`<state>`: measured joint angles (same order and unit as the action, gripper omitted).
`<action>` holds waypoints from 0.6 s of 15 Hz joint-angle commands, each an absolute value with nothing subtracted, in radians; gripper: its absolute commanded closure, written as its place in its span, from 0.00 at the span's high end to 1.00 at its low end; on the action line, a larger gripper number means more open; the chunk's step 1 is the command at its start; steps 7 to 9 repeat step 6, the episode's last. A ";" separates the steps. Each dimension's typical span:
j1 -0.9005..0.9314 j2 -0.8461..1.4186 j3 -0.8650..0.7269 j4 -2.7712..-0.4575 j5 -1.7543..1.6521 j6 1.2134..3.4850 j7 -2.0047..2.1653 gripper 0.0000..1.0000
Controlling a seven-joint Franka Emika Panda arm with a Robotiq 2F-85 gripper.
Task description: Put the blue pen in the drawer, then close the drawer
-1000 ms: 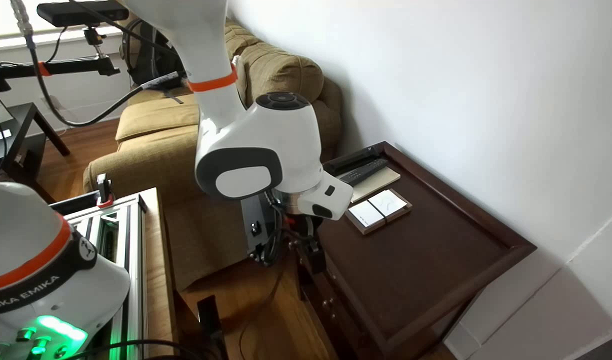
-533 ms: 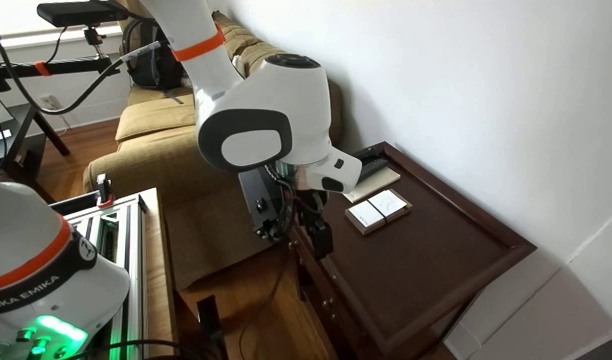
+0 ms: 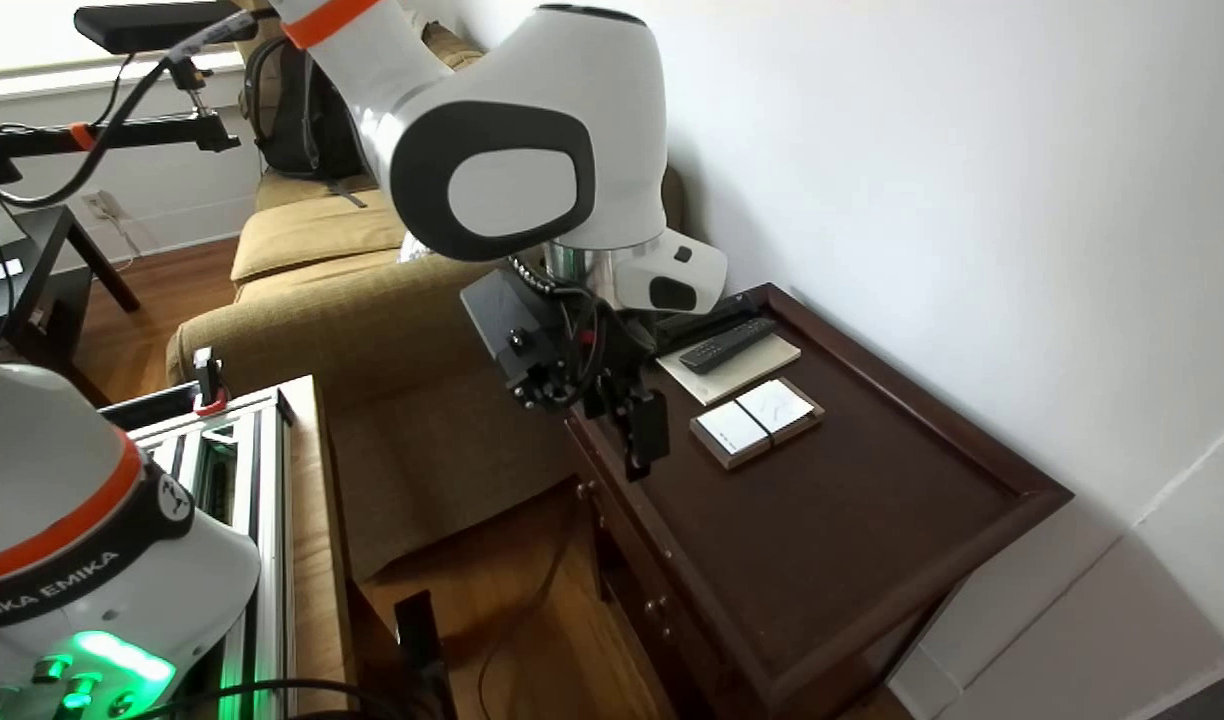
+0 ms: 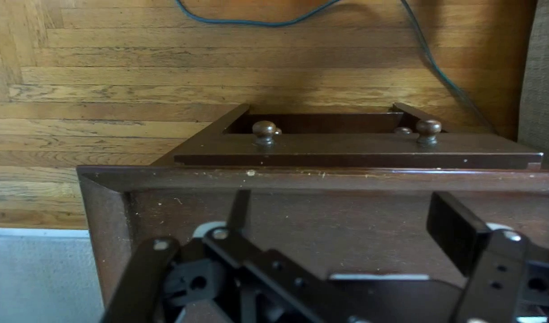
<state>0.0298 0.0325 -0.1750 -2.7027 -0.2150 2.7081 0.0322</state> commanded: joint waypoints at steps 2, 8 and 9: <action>-0.008 -0.010 -0.119 -2.700 -0.235 2.653 0.048 1.00; -0.010 -0.055 -0.098 -2.703 -0.253 2.622 0.067 1.00; -0.010 -0.055 -0.098 -2.703 -0.253 2.622 0.067 1.00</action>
